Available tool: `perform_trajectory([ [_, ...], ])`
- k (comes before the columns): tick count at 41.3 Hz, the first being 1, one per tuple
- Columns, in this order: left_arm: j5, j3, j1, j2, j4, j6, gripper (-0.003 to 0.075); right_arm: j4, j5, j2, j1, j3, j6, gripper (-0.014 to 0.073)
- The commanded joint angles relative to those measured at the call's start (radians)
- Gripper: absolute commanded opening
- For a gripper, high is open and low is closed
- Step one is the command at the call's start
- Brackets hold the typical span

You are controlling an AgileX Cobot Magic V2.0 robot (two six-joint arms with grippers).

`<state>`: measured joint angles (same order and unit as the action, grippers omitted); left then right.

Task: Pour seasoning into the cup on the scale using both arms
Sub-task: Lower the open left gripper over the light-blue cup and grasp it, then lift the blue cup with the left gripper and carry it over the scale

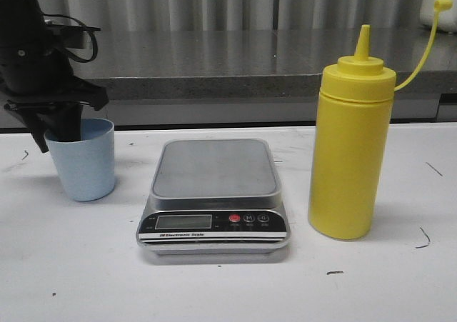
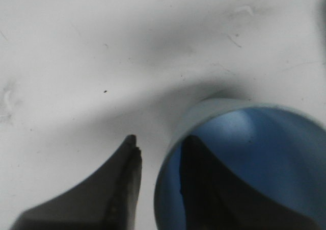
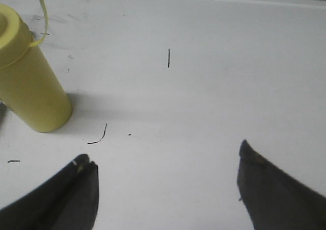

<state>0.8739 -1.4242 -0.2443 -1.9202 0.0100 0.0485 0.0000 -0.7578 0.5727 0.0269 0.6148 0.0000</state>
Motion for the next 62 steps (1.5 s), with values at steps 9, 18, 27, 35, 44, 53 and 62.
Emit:
perform_trajectory([
  [9,-0.029,-0.032,-0.007,0.069,-0.01,-0.003,-0.002,0.0,0.057,0.009,-0.006,0.029,-0.012,0.0581],
  [18,0.047,-0.066,-0.008,0.157,-0.01,-0.003,-0.002,0.0,0.057,0.009,-0.006,0.029,-0.012,0.0581],
  [27,0.161,-0.171,-0.018,0.226,-0.055,-0.003,-0.002,0.0,0.057,0.009,-0.006,0.029,-0.012,0.0581],
  [35,0.211,-0.274,-0.096,0.227,-0.085,-0.003,-0.002,0.0,0.057,0.009,-0.006,0.029,-0.012,0.0581],
  [44,0.172,-0.341,-0.23,0.165,-0.079,-0.005,-0.002,0.0,0.057,0.009,-0.006,0.029,-0.012,0.0581],
  [53,0.203,-0.431,-0.285,0.041,-0.077,-0.005,-0.002,0.0,0.057,0.009,-0.006,0.029,-0.012,0.0581],
  [62,0.204,-0.454,-0.289,-0.029,-0.084,-0.005,-0.002,0.0,0.057,0.009,-0.006,0.029,-0.012,0.0581],
])
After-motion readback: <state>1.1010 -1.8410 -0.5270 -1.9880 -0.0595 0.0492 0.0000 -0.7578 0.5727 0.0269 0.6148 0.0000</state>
